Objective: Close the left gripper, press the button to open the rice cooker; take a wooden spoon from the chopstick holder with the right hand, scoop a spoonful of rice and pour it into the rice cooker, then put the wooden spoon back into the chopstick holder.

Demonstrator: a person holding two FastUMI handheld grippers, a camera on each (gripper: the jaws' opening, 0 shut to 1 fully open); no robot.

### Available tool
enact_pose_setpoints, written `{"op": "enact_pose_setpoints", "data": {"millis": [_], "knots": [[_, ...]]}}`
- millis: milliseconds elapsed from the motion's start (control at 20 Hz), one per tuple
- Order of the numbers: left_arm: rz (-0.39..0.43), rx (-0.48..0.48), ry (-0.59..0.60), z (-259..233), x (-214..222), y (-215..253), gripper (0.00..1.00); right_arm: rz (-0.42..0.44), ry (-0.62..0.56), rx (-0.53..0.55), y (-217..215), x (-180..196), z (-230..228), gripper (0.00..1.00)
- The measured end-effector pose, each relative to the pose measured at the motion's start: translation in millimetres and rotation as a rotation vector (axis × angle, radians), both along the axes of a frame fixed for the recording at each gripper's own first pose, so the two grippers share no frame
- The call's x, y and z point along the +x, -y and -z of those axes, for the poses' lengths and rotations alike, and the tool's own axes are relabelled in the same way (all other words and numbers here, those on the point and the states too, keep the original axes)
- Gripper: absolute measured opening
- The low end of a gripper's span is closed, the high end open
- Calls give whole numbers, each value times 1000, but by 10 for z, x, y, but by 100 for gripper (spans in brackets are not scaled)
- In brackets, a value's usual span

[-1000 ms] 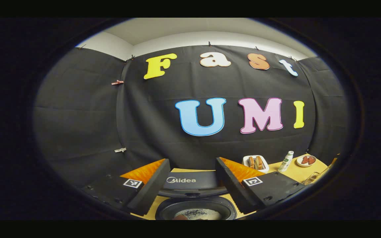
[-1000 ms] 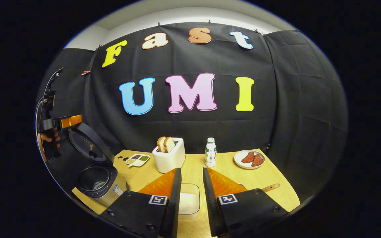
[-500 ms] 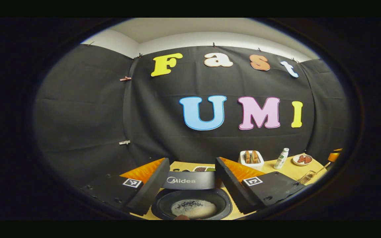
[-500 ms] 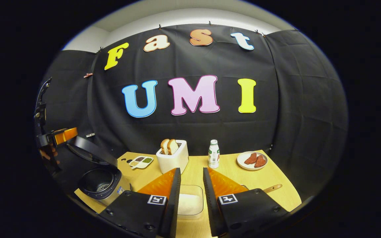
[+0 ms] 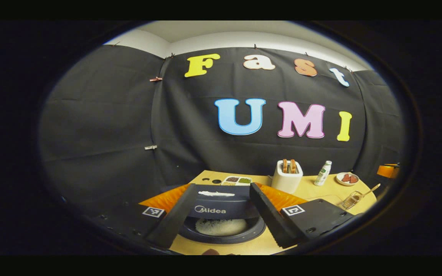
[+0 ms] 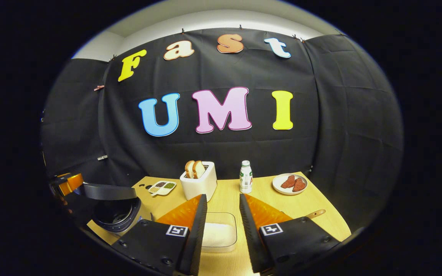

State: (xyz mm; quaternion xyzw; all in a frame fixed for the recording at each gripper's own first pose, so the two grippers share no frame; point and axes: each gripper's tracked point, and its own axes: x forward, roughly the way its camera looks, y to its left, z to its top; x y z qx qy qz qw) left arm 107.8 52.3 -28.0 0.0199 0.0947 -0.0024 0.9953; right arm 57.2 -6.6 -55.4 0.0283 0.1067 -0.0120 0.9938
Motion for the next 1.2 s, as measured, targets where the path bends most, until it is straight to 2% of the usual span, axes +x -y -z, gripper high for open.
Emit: {"op": "enact_pose_setpoints", "data": {"millis": [200, 250, 300, 350, 400, 1100, 1200], "knots": [[-6, 20, -26, 246, -146, -12, 96, -10, 16, 11, -61, -29, -63, 57], [-6, 27, -30, 311, -173, -8, 92, -11, 18, 8, -68, -29, -72, 57], [-5, 36, -35, 371, -197, -4, 96, -13, 18, 5, -75, -32, -75, 57], [-5, 40, -41, 419, -216, -10, 92, -17, 21, 7, -95, -35, -82, 57], [-6, 37, -47, 471, -239, -30, 96, -17, 23, 6, -101, -41, -88, 58], [-29, -1, -207, 1198, -396, -63, 96, -35, 30, 0, -214, -47, -98, 58], [-31, 9, -190, 1182, -395, -39, 98, -36, 32, 7, -232, -49, -99, 58]]}}
